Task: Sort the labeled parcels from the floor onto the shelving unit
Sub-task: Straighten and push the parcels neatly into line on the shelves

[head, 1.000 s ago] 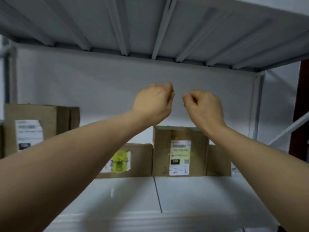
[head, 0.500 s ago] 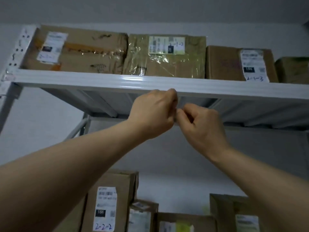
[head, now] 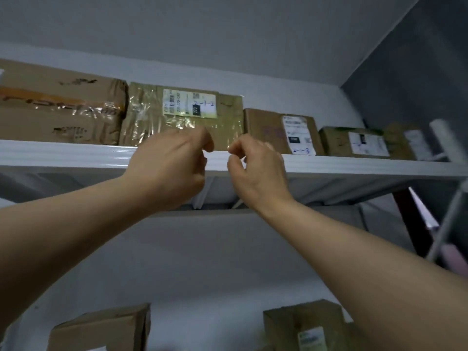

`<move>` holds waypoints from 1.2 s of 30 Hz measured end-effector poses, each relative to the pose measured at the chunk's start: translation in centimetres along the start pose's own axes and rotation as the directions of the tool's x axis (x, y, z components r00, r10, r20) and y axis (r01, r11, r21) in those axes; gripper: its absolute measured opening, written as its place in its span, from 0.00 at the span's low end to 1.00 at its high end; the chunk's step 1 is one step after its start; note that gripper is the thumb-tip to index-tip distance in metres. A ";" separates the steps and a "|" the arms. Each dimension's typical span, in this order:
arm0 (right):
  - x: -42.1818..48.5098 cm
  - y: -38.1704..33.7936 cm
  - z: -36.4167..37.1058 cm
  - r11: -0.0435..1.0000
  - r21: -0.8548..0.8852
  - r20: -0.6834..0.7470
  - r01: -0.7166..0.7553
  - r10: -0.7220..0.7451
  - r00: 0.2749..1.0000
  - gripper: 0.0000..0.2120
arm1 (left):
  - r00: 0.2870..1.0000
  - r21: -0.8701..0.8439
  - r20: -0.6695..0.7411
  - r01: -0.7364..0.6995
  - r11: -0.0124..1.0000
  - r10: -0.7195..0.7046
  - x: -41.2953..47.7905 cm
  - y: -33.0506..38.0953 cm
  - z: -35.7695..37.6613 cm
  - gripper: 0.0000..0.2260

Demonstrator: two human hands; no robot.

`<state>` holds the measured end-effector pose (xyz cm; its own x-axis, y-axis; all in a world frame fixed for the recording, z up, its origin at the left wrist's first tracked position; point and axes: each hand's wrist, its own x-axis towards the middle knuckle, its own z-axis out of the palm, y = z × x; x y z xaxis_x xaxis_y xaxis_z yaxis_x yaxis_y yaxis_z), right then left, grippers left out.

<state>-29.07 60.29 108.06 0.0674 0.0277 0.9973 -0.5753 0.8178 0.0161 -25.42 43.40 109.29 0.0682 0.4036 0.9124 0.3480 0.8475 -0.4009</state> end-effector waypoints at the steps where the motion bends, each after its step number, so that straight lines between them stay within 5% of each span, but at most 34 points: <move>1: 0.0 0.8 -0.4 1.000 -0.015 -0.003 -0.020 0.020 1.000 0.05 | 1.000 0.001 0.004 -0.016 1.000 0.016 0.2 0.6 0.2 0.12; 18: 3.2 25.8 -9.8 0.861 -0.372 -0.212 -0.345 0.283 0.935 0.12 | 0.992 -0.042 0.095 -0.076 0.996 0.080 10.7 14.9 12.7 0.21; 29: 5.9 40.6 -18.2 0.733 -0.329 -0.181 -0.595 0.569 0.802 0.15 | 0.942 -0.021 0.234 -0.243 0.970 0.241 17.1 23.9 20.9 0.31; 36: 6.2 44.9 -18.4 0.731 -0.334 -0.195 -0.595 0.564 0.803 0.17 | 0.930 0.057 0.316 -0.217 0.975 0.189 18.7 25.0 23.9 0.33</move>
<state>-39.51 107.78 113.62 -0.1114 0.5953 0.7958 -0.1888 0.7735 -0.6050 -37.83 80.40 114.35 -0.1662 0.6441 0.7467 0.2712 0.7579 -0.5933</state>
